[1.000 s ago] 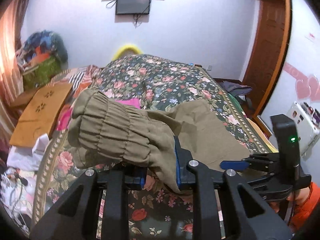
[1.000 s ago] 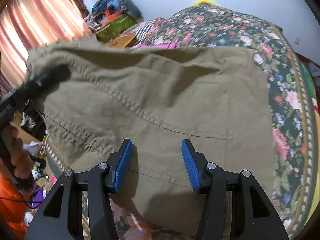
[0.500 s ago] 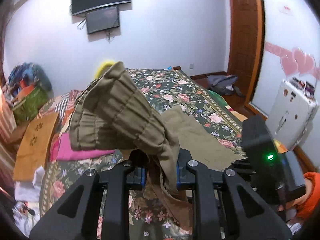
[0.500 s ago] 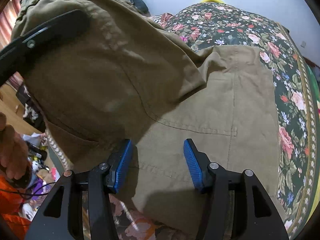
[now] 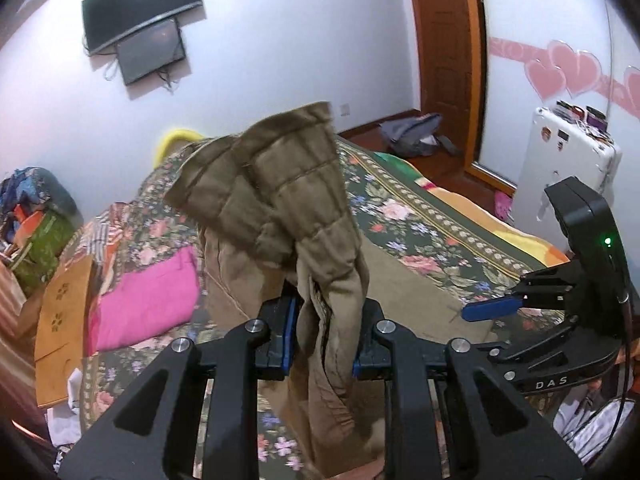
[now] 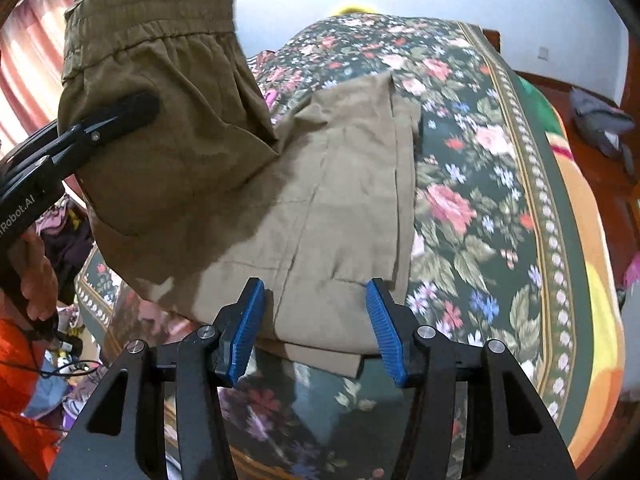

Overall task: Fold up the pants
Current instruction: 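Fold the held waistband with the left tool over toward the leg hems, then release the folded waistband with the left tool and move it to the pants' edge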

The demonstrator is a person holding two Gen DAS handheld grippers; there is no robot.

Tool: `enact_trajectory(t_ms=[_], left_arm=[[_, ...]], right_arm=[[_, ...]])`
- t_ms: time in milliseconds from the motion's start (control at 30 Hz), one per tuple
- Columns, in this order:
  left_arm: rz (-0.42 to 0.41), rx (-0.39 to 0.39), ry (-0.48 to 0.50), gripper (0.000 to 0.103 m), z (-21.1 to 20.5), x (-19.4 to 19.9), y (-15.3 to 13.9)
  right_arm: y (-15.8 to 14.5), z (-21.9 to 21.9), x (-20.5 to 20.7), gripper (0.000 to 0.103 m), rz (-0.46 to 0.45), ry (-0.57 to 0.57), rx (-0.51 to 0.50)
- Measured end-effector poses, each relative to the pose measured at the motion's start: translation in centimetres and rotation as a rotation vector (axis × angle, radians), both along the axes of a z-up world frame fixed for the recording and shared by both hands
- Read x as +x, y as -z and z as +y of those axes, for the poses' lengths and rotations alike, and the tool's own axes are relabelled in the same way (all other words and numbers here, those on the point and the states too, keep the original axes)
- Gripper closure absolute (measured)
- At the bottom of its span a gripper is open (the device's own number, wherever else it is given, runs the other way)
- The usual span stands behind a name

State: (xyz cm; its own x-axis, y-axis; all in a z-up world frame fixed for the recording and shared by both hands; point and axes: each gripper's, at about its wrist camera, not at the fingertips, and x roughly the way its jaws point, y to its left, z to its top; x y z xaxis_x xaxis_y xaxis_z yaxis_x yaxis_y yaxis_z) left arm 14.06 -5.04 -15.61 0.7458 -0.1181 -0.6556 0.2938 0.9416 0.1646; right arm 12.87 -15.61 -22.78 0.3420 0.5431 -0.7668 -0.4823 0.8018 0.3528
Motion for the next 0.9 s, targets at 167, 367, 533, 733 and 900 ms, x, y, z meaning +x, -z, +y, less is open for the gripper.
enact_trajectory(t_ms=[167, 367, 533, 733, 900], left_arm=[[0.076, -0.011, 0.052, 0.083, -1.8, 0.6, 1.7], [0.176, -0.035, 0.097, 0.083, -3.3, 0.7, 4.2], [0.242, -0.054, 0.12, 0.083, -3.7, 0.4, 5.6], [0.284, -0.084, 0.115, 0.067, -3.8, 0.2, 5.4], [0.32, -0.185, 0.111, 0.045, -2.8, -0.4, 4.2]], right_arm=[[-0.2, -0.1, -0.1, 0.053, -0.016, 0.01, 0.006], [-0.2, -1.1, -0.7, 0.053, -0.018, 0.024, 0.025], [-0.1, -2.0, -1.0, 0.053, -0.016, 0.055, 0.02], [1.2, -3.0, -0.7, 0.053, 0.044, 0.086, 0.062], [1.0, -3.0, -0.9, 0.053, 0.029, 0.089, 0.043]])
